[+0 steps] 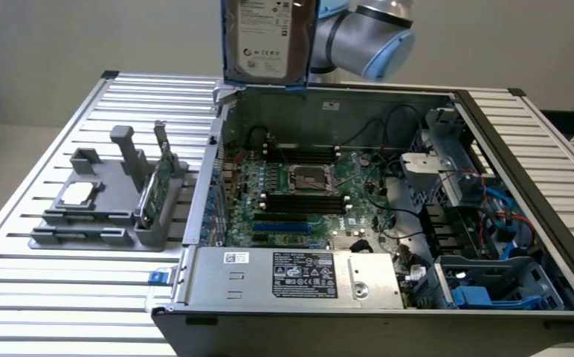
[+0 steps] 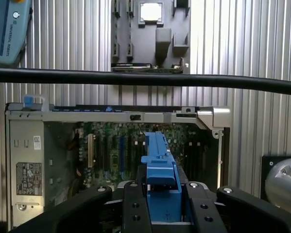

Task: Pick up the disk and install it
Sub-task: 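Pick up the disk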

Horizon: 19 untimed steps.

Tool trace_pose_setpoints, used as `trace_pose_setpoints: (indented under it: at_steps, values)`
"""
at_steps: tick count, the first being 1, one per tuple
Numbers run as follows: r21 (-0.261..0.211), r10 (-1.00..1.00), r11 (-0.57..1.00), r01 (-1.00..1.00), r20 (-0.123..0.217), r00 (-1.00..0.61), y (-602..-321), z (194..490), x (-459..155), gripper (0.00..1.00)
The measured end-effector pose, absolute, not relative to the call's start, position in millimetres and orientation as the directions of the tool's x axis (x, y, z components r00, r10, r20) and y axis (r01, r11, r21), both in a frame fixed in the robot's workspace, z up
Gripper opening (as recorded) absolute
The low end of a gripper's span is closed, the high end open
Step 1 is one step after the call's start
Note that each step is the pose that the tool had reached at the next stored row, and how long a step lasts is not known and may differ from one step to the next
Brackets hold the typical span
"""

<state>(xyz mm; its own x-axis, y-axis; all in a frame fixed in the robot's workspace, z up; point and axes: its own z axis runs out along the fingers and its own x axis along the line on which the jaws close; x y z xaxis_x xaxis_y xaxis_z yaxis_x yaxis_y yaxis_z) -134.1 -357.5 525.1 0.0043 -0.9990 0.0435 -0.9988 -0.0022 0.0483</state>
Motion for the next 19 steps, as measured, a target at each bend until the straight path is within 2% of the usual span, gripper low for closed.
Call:
trace_pose_setpoints:
  at_steps: [19]
  values:
    - [0.049, -0.999, -0.002, -0.999, 0.043, 0.004, -393, 524, -51, 0.33]
